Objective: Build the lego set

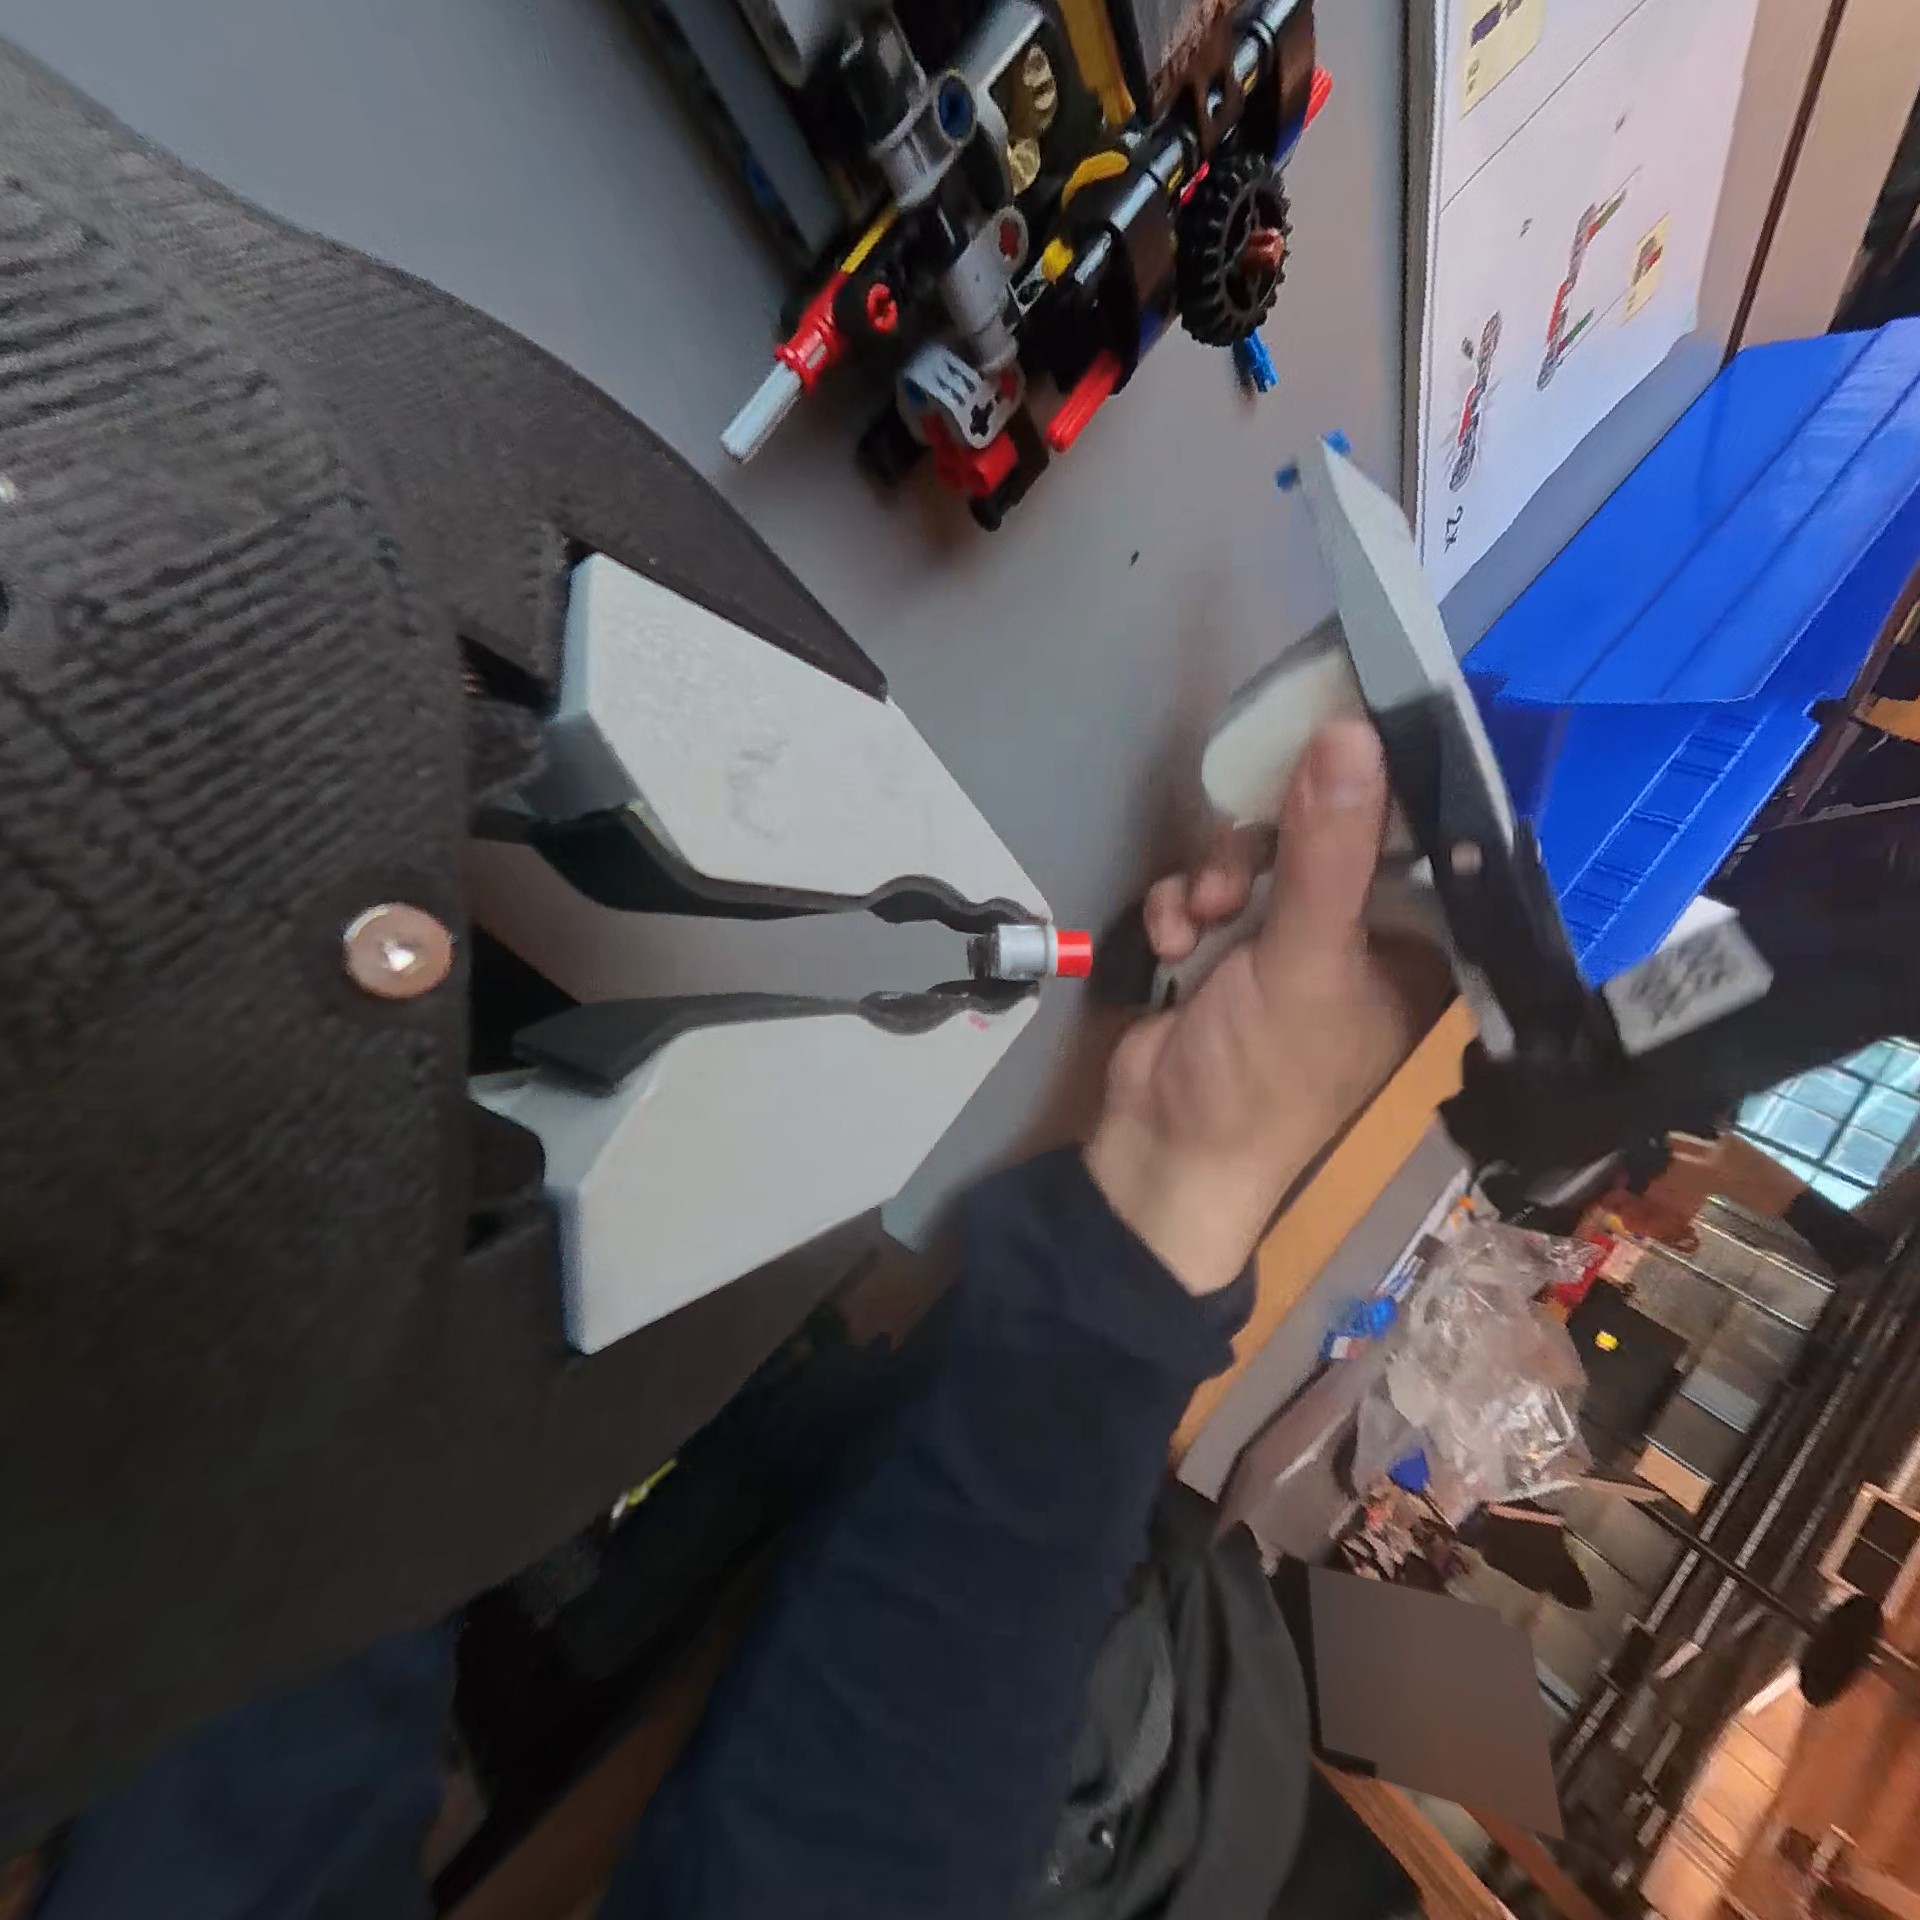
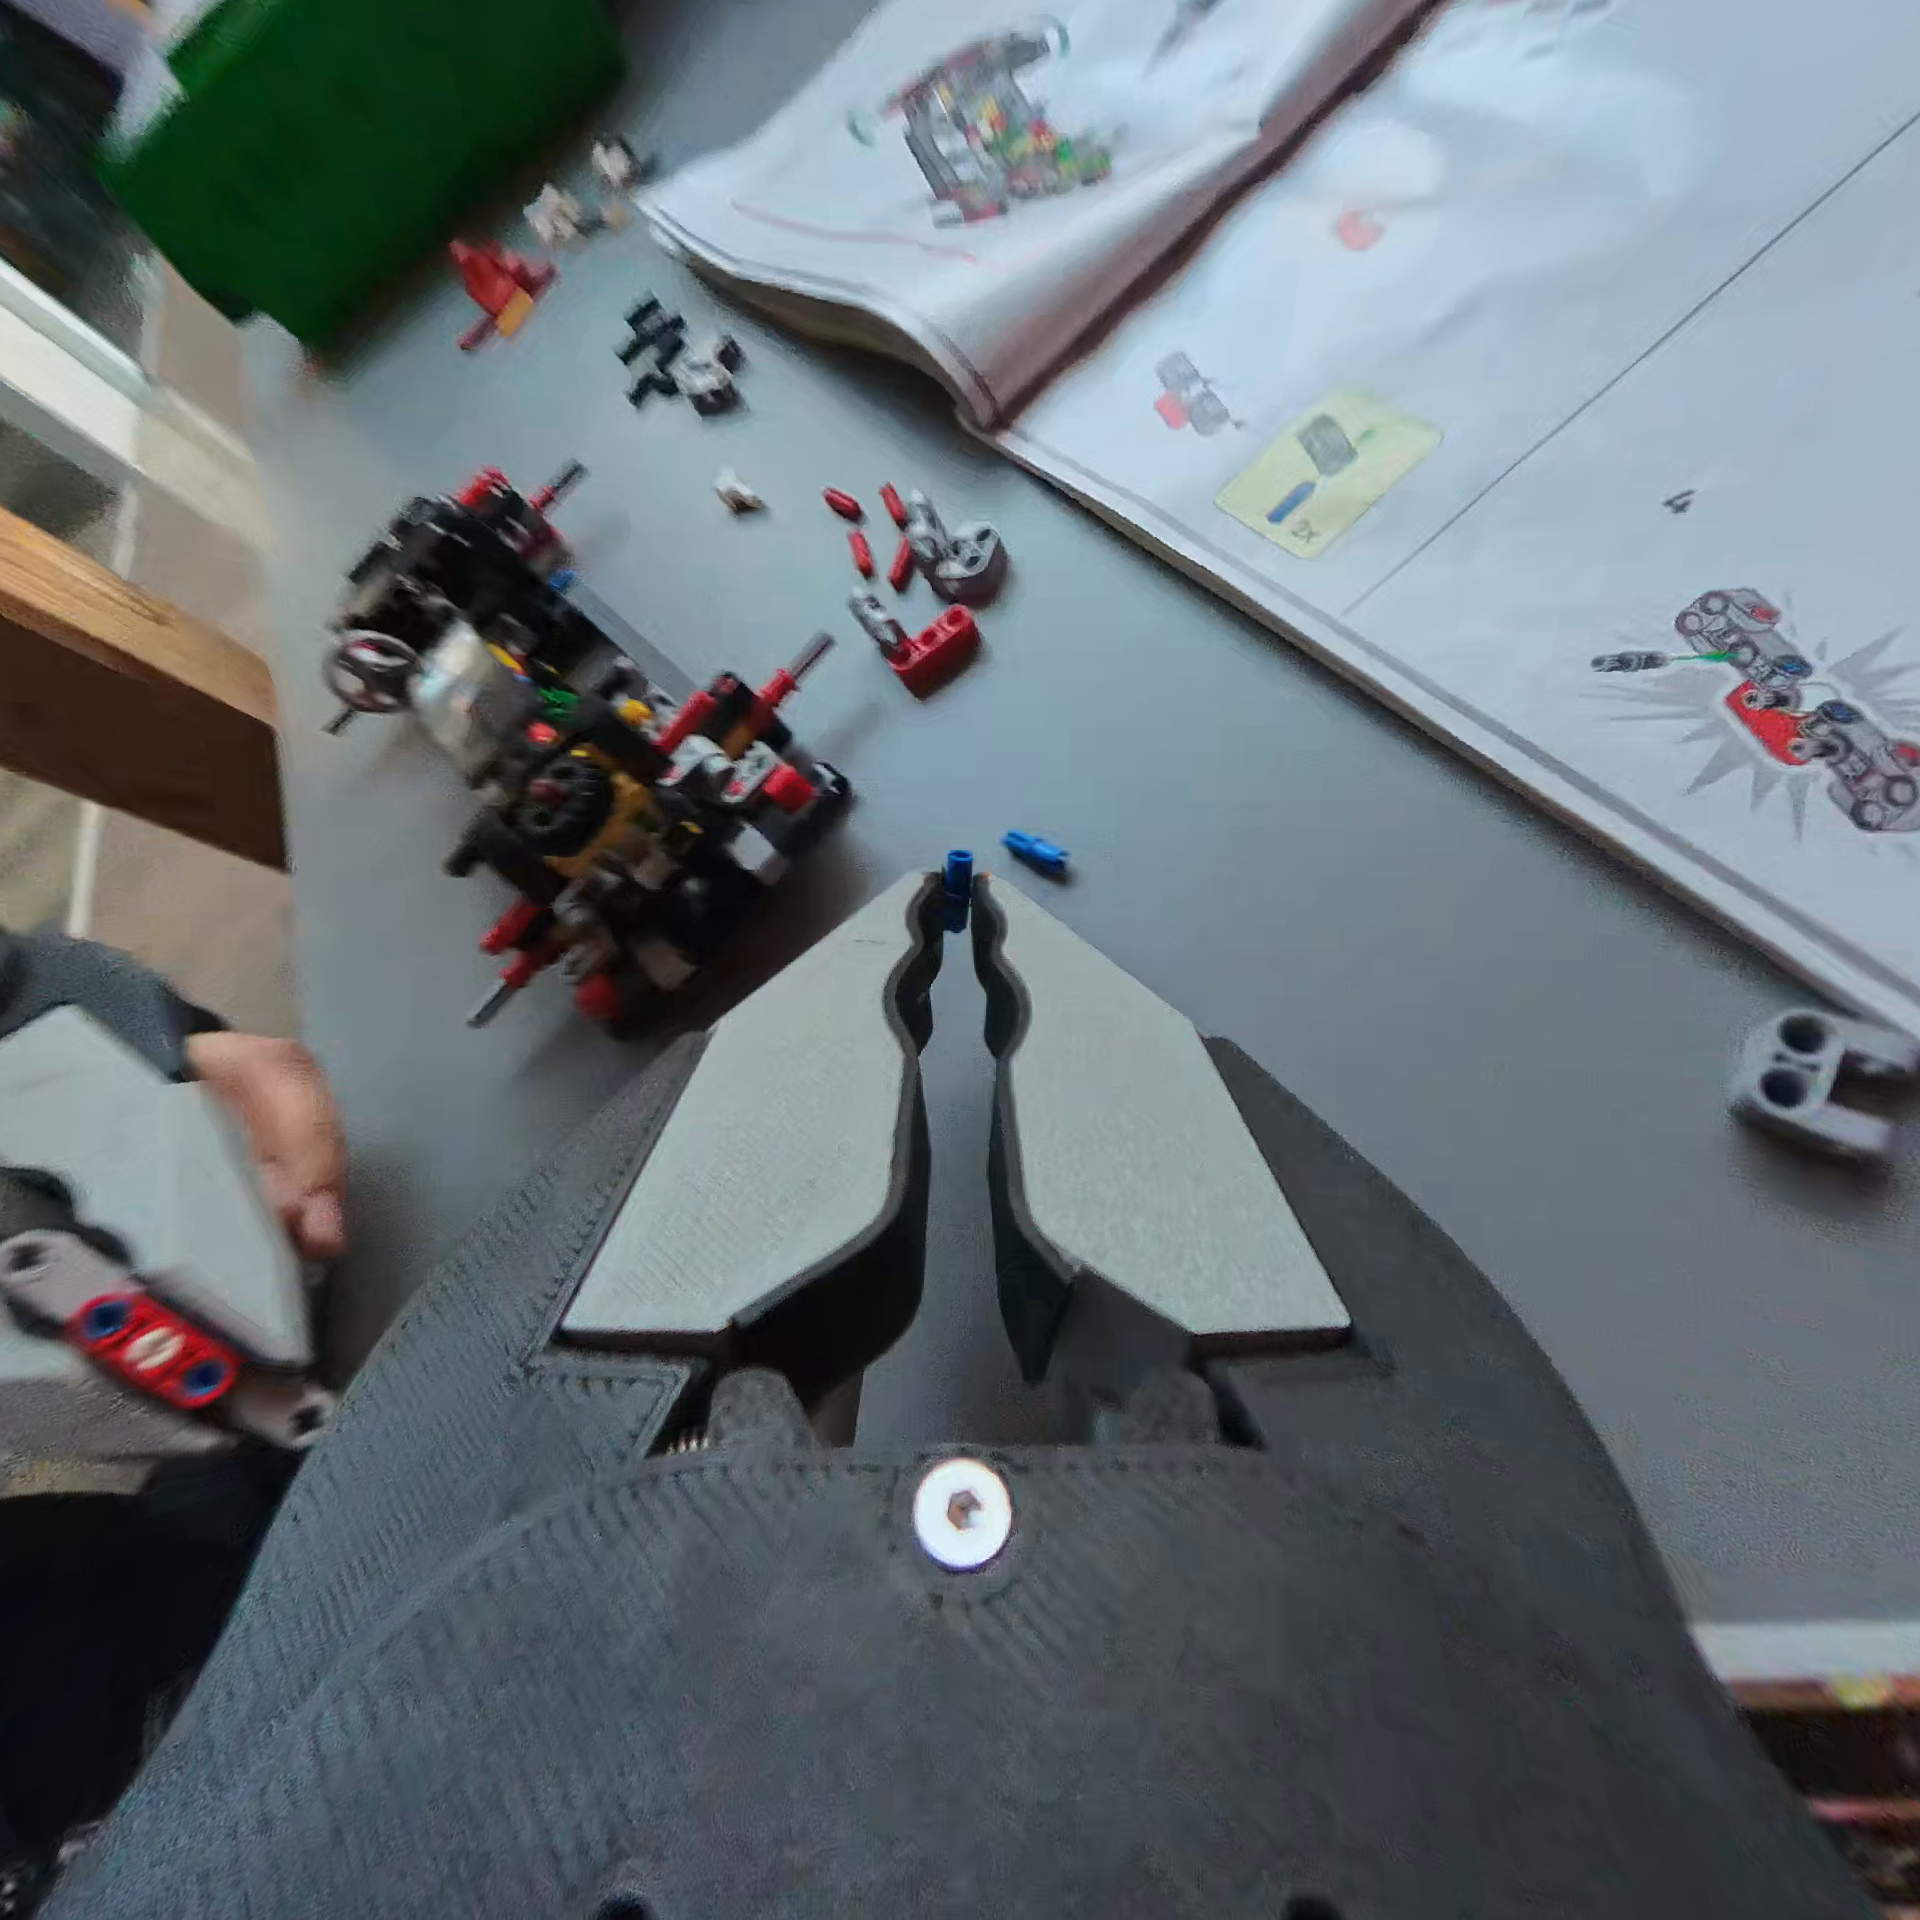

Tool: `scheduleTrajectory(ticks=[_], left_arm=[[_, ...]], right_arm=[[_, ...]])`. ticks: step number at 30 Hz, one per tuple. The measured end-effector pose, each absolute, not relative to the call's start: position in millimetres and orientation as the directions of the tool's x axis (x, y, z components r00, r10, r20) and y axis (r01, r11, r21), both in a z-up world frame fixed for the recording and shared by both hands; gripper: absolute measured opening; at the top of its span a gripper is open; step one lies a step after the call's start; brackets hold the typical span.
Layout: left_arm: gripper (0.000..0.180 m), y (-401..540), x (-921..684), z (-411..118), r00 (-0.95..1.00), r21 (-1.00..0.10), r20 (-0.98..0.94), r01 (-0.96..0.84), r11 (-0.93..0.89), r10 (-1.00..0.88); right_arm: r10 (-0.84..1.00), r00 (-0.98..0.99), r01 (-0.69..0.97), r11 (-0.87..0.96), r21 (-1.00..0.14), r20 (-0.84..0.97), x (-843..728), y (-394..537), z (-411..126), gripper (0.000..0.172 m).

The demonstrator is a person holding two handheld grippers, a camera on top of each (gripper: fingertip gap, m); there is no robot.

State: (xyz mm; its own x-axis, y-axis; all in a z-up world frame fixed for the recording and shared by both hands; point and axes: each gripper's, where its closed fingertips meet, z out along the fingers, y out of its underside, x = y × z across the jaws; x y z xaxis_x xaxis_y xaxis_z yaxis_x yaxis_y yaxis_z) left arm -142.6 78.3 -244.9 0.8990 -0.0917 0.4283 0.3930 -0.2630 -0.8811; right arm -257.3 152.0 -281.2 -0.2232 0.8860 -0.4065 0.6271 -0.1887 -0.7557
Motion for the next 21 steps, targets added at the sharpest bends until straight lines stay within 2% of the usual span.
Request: scheduleTrajectory(ticks=[3, 7, 10, 11, 13, 17, 19, 21], left_arm=[[0.006, 75.6, -144.4, -252.4, 0.929, -0.907, 0.358, 0.323, -0.272, -0.090], [0.006, 75.4, -142.5, -255.4, 0.944, -0.922, 0.312, 0.273, -0.274, -0.109], [0.006, 75.7, -144.5, -255.3, 0.932, -0.913, 0.344, 0.305, -0.271, -0.110], [0.006, 75.8, -145.1, -255.3, 0.929, -0.910, 0.354, 0.315, -0.271, -0.110], [0.006, 76.1, -145.9, -255.9, 0.927, -0.907, 0.360, 0.321, -0.271, -0.105], [0.006, 77.1, -144.8, -257.7, 0.933, -0.910, 0.345, 0.307, -0.279, -0.100], [0.006, 77.4, -145.2, -257.5, 0.932, -0.909, 0.348, 0.310, -0.277, -0.098], [0.006, 77.8, -145.9, -257.2, 0.929, -0.906, 0.358, 0.321, -0.276, -0.096]], right_arm=[[0.908, -0.236, 0.718, -0.079, -0.692, -0.348, -268.0, 151.4, -303.2, 0.002], [0.939, -0.270, 0.685, 0.033, -0.728, -0.213, -267.9, 157.0, -302.4, 0.014], [0.939, -0.284, 0.666, 0.050, -0.744, -0.192, -262.4, 158.0, -298.7, 0.012], [0.935, -0.290, 0.639, 0.031, -0.769, -0.203, -261.2, 158.5, -293.5, 0.012], [0.925, -0.286, 0.653, -0.002, -0.757, -0.250, -255.2, 160.0, -295.2, 0.028], [0.919, -0.334, 0.568, 0.021, -0.823, -0.208, -245.5, 156.4, -279.5, 0.025], [0.902, -0.319, 0.631, -0.026, -0.775, -0.290, -238.7, 157.5, -288.3, 0.036], [0.903, -0.320, 0.682, 0.009, -0.731, -0.287, -231.1, 159.3, -299.3, 0.034]])
